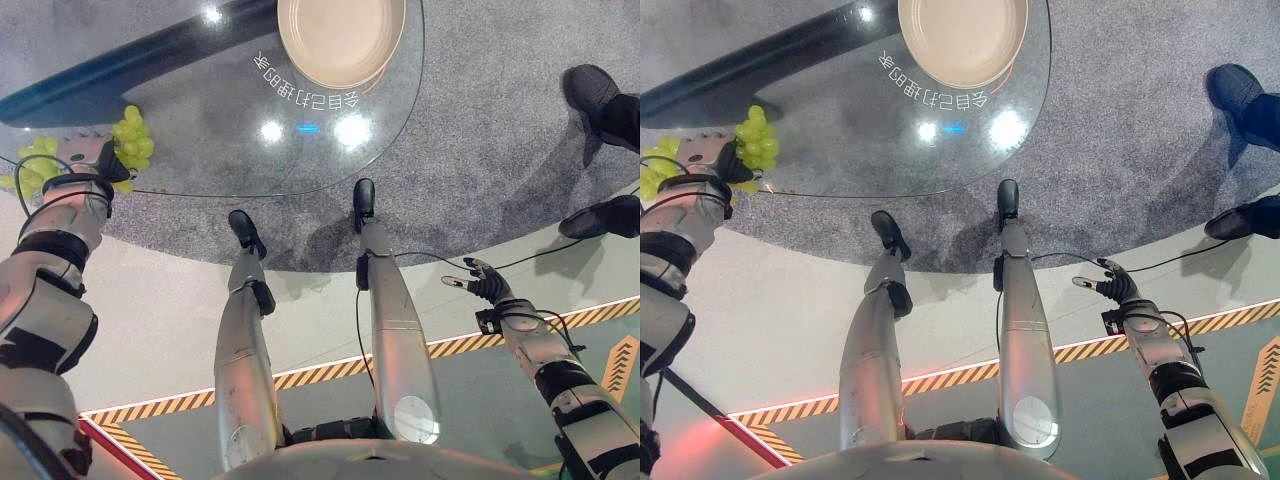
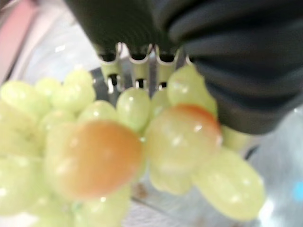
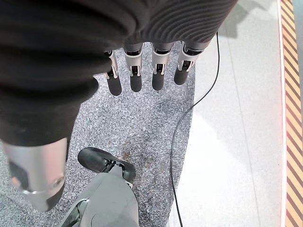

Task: Pick up fruits into the plate

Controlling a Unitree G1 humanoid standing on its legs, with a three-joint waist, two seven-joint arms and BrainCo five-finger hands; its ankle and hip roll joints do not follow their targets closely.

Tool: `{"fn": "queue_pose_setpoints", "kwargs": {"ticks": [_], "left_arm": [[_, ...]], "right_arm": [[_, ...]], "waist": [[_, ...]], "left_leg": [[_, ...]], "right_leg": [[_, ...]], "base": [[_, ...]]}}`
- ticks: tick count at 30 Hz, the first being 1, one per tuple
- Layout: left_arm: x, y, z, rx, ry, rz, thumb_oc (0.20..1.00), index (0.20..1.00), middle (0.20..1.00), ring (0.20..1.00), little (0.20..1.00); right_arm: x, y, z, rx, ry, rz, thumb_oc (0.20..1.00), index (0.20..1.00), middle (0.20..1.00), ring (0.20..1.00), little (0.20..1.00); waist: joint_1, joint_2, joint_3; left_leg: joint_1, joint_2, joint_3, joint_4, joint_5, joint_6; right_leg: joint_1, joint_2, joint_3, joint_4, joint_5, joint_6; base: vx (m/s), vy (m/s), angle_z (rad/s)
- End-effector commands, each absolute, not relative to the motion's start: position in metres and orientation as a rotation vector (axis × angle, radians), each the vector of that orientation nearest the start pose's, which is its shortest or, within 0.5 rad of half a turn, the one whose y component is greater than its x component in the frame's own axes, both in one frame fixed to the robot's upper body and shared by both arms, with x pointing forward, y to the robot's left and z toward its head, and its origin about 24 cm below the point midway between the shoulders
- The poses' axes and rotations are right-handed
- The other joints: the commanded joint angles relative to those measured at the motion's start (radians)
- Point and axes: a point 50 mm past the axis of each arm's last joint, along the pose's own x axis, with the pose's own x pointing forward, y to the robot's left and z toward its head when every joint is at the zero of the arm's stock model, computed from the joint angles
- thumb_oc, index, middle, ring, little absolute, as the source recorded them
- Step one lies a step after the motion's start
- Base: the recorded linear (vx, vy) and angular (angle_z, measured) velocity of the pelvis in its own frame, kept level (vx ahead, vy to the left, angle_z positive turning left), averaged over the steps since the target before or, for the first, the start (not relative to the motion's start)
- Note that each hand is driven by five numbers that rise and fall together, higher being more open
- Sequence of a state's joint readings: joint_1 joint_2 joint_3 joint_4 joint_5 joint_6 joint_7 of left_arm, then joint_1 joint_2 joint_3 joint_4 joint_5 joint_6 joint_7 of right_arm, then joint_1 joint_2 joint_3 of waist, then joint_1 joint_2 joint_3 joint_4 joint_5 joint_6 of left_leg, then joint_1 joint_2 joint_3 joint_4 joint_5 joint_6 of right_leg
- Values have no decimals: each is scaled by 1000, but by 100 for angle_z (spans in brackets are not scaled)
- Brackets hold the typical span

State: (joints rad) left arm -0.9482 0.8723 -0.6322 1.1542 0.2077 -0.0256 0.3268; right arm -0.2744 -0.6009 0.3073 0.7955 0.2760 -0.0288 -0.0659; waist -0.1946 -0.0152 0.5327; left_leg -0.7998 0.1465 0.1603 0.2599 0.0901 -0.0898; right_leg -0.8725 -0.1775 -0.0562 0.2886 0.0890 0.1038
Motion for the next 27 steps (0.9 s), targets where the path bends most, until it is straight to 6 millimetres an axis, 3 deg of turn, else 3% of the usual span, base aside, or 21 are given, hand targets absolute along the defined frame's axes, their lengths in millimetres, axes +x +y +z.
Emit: {"fn": "queue_pose_setpoints", "kwargs": {"ticks": [1,5,13,17,22,27], "left_arm": [[374,320,201,939,-162,521,200,200,200,200,200],[374,316,209,836,-234,613,200,200,200,200,200],[365,328,250,912,-350,953,200,200,200,200,200],[361,331,264,860,-408,1028,200,200,200,200,200],[357,331,263,683,-463,994,200,200,200,200,200],[352,323,243,484,-504,867,200,200,200,200,200]], "right_arm": [[248,-279,-42,-435,555,-95,1000,1000,1000,1000,1000],[247,-271,-45,-424,555,-77,1000,1000,1000,1000,1000],[240,-262,-55,-410,576,-49,1000,1000,1000,1000,1000],[235,-260,-59,-407,576,-36,1000,1000,1000,1000,1000],[233,-251,-58,-373,526,23,1000,1000,1000,1000,1000],[237,-229,-44,-325,399,85,1000,1000,1000,1000,1000]], "waist": [[8,-49,-13],[12,-51,-13],[12,-64,-13],[11,-66,-13],[24,-57,-13],[51,-55,-13]], "left_leg": [[-4,-106,45,20,-87,28],[16,-109,42,16,-90,28],[81,-110,44,12,-101,25],[121,-110,47,8,-111,23],[204,-114,37,-5,-122,22],[345,-117,27,-39,-129,18]], "right_leg": [[36,113,-29,-28,-46,-15],[55,112,-34,-28,-50,-15],[122,101,-47,-35,-57,-16],[161,94,-52,-38,-63,-16],[240,85,-59,-41,-84,-14],[388,66,-77,-66,-104,-7]], "base": [[-15,-41,4],[-20,-14,1],[-11,-24,1],[0,0,0],[3,-11,-2],[17,-29,3]]}}
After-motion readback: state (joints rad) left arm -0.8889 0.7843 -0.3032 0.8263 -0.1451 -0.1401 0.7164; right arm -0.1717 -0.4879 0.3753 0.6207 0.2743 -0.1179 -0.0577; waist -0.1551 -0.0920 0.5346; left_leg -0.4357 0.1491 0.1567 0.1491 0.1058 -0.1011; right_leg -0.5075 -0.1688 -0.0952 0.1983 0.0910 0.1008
